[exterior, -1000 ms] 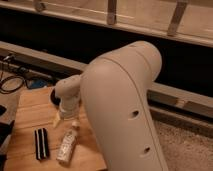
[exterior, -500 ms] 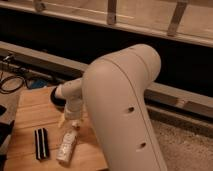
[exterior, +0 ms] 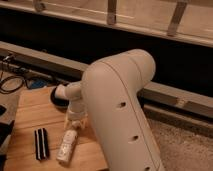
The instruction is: Stand the bottle upright
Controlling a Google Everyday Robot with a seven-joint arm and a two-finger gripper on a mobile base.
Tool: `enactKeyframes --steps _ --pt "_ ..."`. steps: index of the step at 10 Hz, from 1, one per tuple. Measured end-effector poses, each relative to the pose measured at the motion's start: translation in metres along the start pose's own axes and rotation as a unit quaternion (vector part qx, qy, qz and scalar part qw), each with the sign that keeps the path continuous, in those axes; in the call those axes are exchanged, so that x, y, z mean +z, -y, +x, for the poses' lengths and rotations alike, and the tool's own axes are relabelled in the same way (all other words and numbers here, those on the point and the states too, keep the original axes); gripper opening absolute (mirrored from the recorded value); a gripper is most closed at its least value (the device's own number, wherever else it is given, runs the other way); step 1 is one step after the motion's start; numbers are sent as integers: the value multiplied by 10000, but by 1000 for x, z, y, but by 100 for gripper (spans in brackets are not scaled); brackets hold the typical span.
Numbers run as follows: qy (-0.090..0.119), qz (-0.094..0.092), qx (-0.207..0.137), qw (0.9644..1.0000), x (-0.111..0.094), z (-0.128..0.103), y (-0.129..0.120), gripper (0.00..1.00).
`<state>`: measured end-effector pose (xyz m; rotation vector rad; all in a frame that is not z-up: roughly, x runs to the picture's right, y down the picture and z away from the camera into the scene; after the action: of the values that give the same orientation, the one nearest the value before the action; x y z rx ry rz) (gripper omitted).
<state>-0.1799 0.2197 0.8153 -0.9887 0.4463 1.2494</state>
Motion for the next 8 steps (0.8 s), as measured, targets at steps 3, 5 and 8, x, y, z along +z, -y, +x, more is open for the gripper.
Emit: enactKeyframes --steps 3,5,8 --pt "-83 3 30 10000 8 -1 2 16" --pt "-7 5 -18 10000 5 -1 0 1" --pt "196 66 -300 9993 -17 6 -23 0"
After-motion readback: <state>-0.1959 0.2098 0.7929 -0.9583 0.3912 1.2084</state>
